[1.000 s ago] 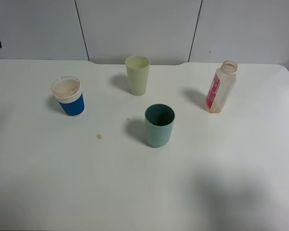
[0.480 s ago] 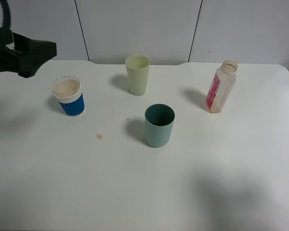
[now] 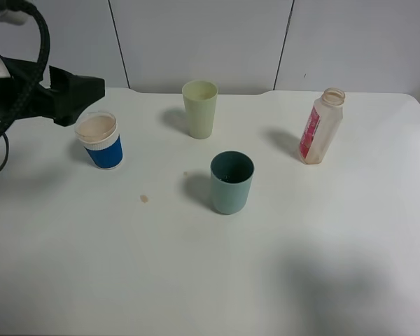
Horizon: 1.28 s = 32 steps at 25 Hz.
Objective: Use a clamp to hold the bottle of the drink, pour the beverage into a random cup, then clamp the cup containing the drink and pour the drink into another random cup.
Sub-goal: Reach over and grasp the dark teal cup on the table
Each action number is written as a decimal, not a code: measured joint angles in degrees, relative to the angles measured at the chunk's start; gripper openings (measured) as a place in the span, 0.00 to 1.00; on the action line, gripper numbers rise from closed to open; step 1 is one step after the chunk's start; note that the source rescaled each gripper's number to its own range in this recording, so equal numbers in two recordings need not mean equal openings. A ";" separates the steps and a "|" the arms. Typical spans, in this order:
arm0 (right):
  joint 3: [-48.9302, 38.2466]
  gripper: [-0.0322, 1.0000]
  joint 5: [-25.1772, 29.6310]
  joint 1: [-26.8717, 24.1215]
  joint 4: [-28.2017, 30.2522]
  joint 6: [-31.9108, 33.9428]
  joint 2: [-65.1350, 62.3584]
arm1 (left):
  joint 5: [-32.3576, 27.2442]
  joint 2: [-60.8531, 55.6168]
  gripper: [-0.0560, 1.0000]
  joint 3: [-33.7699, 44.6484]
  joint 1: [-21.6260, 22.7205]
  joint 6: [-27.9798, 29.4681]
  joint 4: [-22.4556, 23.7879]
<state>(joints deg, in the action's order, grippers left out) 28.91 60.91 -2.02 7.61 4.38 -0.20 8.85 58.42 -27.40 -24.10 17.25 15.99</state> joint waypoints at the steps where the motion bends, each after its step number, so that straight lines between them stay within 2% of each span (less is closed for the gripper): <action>1: 0.00 0.98 0.00 0.00 0.00 0.00 0.00 | 0.88 0.00 0.93 1.11 0.00 -0.13 0.02; 10: 0.00 0.98 0.00 0.00 0.00 0.00 0.00 | 8.83 1.76 0.94 8.12 0.00 -0.82 0.63; 16: 0.00 0.98 0.00 0.00 0.00 0.00 0.00 | 17.19 7.70 0.93 11.09 0.00 -1.26 1.12; 21: 0.00 0.98 0.00 0.00 0.00 0.00 0.00 | 25.78 16.07 0.93 11.47 0.00 -1.30 3.27; 25: 0.00 0.98 0.00 0.00 0.00 0.00 0.00 | 30.38 20.20 0.93 11.64 0.00 -1.30 5.41; 32: 0.00 0.98 0.00 0.00 0.00 0.00 0.00 | 34.64 24.76 0.93 11.64 0.00 -2.38 6.53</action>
<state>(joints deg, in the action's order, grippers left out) 28.91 60.91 -2.02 7.61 4.38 -0.20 43.48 83.18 -15.76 -24.10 14.87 22.53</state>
